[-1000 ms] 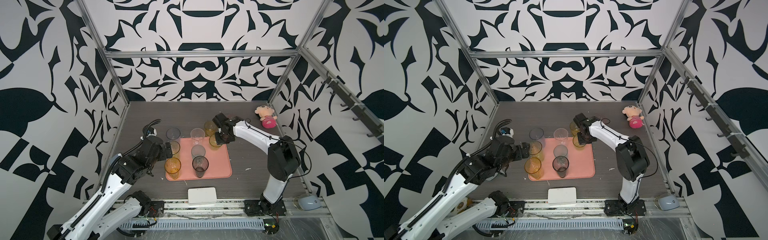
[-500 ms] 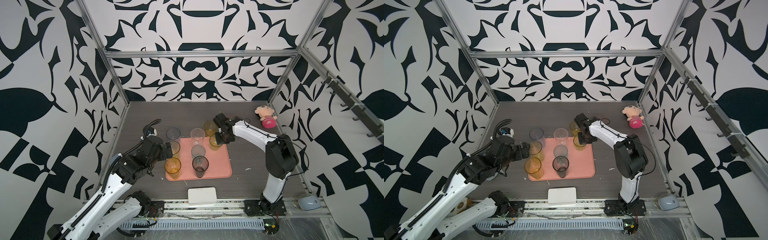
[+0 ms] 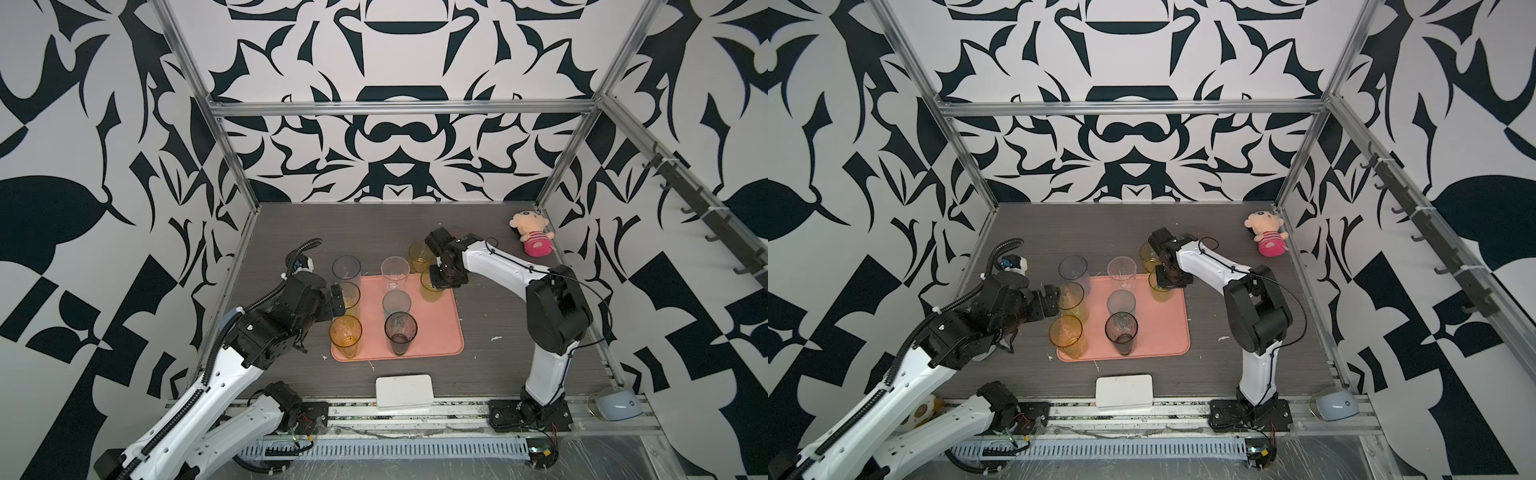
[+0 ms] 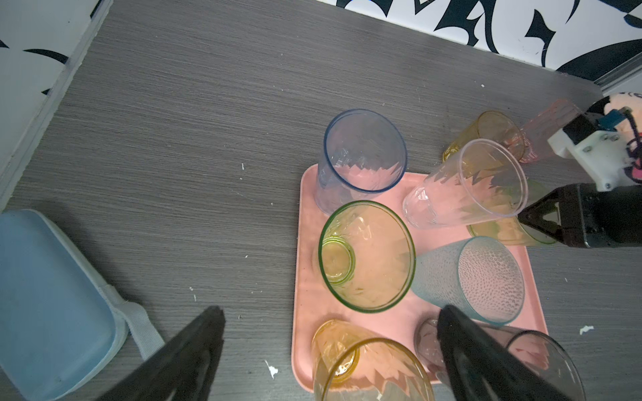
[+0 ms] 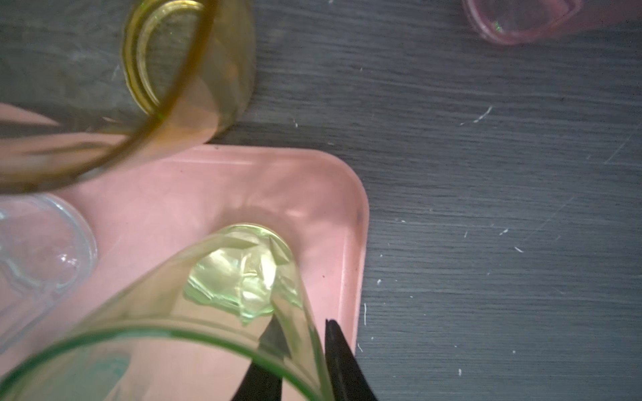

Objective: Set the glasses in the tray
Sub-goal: 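Lower the green cup onto the tray's far edge and open right gripper, then move right gripper over the yellow cup beyond the tray and close on its rim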

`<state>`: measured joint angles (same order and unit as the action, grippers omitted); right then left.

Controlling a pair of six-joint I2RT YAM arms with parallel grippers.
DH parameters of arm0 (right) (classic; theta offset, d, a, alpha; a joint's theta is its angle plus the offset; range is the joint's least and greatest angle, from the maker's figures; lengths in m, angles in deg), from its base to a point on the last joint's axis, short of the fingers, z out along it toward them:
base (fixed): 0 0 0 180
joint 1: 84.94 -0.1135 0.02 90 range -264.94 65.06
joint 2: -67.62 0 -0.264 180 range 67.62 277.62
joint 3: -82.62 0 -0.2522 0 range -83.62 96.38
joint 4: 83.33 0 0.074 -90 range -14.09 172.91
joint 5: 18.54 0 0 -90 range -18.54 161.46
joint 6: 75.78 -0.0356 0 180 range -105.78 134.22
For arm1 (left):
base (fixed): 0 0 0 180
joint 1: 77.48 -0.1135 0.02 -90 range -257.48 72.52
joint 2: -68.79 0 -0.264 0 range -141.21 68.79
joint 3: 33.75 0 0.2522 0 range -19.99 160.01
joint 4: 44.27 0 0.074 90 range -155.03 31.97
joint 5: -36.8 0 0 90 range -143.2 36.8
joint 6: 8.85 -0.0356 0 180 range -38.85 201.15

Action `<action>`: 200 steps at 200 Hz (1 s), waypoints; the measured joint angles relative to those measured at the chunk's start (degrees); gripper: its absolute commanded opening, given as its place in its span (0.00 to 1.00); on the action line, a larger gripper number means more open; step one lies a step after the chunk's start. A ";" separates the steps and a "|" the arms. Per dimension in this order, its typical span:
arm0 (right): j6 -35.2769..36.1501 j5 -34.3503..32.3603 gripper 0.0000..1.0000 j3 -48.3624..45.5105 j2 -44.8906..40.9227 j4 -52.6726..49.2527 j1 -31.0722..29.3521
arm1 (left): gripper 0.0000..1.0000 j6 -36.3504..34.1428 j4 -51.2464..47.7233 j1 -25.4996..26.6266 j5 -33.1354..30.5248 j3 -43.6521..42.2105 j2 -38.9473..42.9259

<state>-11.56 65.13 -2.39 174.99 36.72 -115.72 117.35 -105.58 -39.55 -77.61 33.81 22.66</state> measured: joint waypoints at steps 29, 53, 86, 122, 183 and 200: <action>0.00 0.11 0.33 0.81 -0.07 -0.35 0.00 | 0.99 0.00 0.00 0.00 0.00 0.00 0.00; 0.09 0.02 0.34 2.19 -0.22 -1.03 0.00 | 1.00 0.00 -0.02 0.00 0.00 0.00 0.07; 0.44 -0.52 0.34 4.72 -2.10 -2.86 0.00 | 0.99 0.00 -0.02 0.00 0.00 0.00 0.35; 0.74 -1.53 0.34 9.62 -4.17 -5.05 0.00 | 0.99 0.00 -0.02 0.00 0.00 0.00 0.48; 2.49 -2.84 0.34 16.68 -4.26 -7.06 0.00 | 0.99 -0.02 -0.02 0.00 0.00 0.00 0.55; 3.23 -3.91 0.36 18.38 -4.04 -6.82 0.02 | 0.99 -0.02 -0.02 0.00 0.00 0.00 0.52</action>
<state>-8.32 61.22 15.99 170.95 29.90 -115.70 117.33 -105.61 -39.55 -77.61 33.81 23.19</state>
